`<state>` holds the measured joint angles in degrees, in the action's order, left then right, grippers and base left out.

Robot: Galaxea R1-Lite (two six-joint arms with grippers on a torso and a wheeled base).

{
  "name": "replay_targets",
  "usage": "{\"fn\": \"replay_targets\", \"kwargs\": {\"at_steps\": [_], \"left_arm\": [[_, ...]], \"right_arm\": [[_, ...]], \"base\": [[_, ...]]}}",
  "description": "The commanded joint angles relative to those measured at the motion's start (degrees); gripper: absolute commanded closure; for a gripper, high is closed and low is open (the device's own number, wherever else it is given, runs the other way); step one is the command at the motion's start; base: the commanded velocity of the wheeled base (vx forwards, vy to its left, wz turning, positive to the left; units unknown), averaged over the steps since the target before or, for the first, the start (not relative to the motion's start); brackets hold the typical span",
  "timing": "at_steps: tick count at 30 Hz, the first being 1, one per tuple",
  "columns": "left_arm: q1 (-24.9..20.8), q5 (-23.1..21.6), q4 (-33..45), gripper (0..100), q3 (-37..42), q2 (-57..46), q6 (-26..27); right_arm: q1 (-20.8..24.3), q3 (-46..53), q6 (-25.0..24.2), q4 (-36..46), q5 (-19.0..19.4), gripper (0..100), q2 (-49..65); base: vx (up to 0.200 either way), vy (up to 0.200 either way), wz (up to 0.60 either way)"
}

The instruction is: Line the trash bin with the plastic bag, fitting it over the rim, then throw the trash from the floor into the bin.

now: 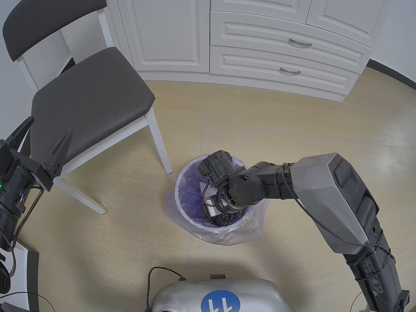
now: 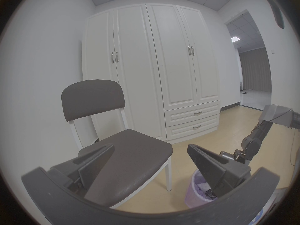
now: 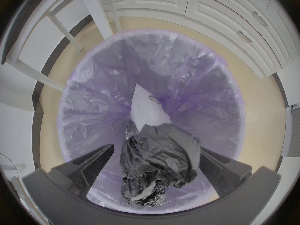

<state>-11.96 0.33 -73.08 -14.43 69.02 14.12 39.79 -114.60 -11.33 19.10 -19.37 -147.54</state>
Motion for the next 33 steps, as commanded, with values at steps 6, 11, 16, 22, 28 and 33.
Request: {"fn": "replay_targets", "kwargs": {"at_steps": [6,11,16,22,28,33], "left_arm": [[0.0,0.0,0.0,0,0.3,-0.1,0.0],[0.0,0.0,0.0,0,0.3,-0.4,0.1],[0.0,0.0,0.0,0,0.3,-0.4,0.1],[0.0,0.0,0.0,0,0.3,-0.4,0.1],[-0.1,0.0,0.0,0,0.4,-0.4,0.1],[-0.1,0.0,0.0,0,0.4,-0.4,0.1]], "right_arm": [[0.5,0.0,0.4,0.8,-1.5,0,2.6],[0.5,0.0,1.9,5.2,-4.8,0,2.9],[0.6,0.0,1.7,5.0,-5.6,0,2.0],[0.6,0.0,1.7,4.5,-5.1,0,1.6],[0.6,0.0,1.5,-0.7,-5.0,100,0.3],[0.6,0.0,1.5,-7.6,-5.1,100,-1.2]], "base": [[0.000,0.000,0.00],[0.000,0.000,0.00],[0.000,0.000,0.00],[0.000,0.000,0.00],[0.000,0.000,0.00],[0.000,0.000,0.00]]}}
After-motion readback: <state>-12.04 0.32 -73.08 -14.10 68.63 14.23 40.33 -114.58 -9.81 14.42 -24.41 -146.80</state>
